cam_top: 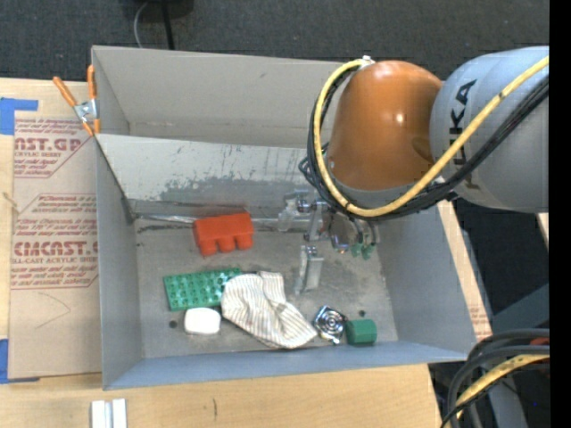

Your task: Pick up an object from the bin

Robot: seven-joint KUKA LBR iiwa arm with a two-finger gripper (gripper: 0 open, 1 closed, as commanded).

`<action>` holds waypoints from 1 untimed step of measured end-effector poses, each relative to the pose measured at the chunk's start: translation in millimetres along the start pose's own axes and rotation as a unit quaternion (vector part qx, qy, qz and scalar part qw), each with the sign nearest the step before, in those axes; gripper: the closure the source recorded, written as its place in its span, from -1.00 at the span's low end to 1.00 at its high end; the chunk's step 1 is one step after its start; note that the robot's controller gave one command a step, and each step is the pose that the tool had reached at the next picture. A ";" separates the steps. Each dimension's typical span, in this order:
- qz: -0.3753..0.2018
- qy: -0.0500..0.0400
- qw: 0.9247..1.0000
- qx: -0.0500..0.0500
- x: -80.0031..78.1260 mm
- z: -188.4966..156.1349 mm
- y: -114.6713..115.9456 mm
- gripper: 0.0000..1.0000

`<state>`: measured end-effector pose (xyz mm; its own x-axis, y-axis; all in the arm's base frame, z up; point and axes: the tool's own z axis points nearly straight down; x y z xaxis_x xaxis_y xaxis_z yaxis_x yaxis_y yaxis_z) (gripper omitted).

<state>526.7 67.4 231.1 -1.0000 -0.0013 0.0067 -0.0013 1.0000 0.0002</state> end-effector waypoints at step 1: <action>0.000 -0.004 1.000 0.000 -1.2 -4.5 -0.2 -1.00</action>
Offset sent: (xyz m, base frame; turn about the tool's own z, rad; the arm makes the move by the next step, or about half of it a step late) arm -0.0397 0.0971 -0.0501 -0.0288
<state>528.0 67.2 235.7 -1.0000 -0.0004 -0.0012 -0.0004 1.0000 0.0012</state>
